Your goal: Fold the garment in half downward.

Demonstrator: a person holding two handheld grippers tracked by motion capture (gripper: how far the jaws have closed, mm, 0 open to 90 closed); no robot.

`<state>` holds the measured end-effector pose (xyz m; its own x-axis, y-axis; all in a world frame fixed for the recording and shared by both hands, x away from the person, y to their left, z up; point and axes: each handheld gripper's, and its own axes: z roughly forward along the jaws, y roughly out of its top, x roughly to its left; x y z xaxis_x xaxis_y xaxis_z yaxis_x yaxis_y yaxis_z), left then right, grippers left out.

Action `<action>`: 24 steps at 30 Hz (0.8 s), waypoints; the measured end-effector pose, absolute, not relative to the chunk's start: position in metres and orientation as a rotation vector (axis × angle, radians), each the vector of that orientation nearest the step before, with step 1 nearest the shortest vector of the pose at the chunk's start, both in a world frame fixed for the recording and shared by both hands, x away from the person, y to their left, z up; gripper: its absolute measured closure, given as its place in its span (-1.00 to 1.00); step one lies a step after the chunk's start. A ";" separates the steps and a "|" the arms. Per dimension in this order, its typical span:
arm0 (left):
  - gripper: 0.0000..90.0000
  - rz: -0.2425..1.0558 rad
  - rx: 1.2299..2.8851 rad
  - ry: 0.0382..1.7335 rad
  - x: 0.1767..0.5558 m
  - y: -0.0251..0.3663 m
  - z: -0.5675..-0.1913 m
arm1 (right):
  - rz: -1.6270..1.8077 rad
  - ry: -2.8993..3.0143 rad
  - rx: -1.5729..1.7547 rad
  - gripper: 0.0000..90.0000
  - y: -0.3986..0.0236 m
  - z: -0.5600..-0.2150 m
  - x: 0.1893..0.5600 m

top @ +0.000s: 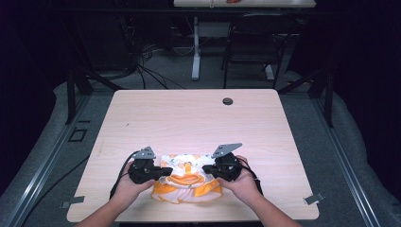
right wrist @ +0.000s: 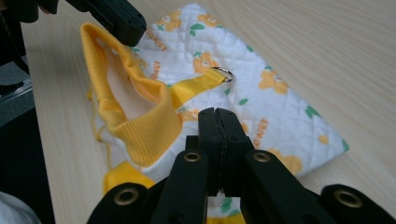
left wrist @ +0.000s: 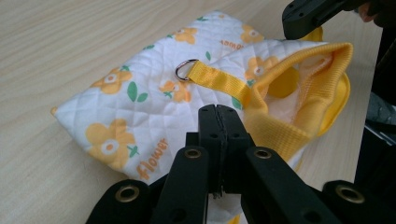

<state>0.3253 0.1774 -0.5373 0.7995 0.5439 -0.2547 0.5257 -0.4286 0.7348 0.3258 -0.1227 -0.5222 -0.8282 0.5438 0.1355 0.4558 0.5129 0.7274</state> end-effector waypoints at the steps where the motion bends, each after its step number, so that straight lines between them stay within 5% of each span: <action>1: 0.99 0.026 2.113 0.789 0.324 0.177 -0.538 | 1.215 2.641 0.873 0.99 -0.122 -0.524 0.324; 24: 0.95 0.011 2.168 0.782 0.298 0.180 -0.567 | 1.183 2.716 0.877 0.98 -0.126 -0.558 0.289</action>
